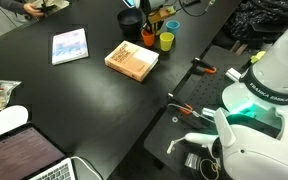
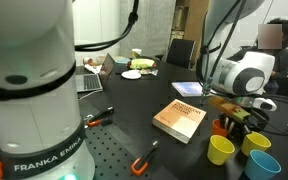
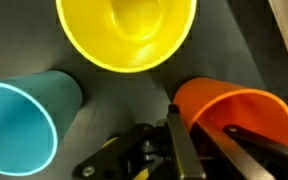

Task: Stack the cups on top of each other

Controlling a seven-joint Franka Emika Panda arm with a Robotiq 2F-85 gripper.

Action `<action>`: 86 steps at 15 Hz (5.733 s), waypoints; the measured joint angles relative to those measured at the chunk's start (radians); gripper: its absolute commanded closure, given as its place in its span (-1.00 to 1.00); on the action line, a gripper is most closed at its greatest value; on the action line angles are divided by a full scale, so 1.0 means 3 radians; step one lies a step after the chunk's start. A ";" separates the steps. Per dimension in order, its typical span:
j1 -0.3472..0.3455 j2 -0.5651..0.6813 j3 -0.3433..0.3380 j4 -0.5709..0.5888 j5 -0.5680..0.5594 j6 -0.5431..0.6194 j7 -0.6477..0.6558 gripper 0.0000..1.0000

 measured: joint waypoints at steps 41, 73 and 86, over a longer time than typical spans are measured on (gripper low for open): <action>-0.0427 -0.0090 -0.0210 0.0756 0.0347 -0.0785 0.0043 0.37; -0.0329 -0.0585 -0.0117 -0.0375 0.0142 -0.0513 -0.0337 -1.00; -0.0332 -0.0032 -0.0162 0.0216 -0.0065 -0.0523 -0.0338 0.13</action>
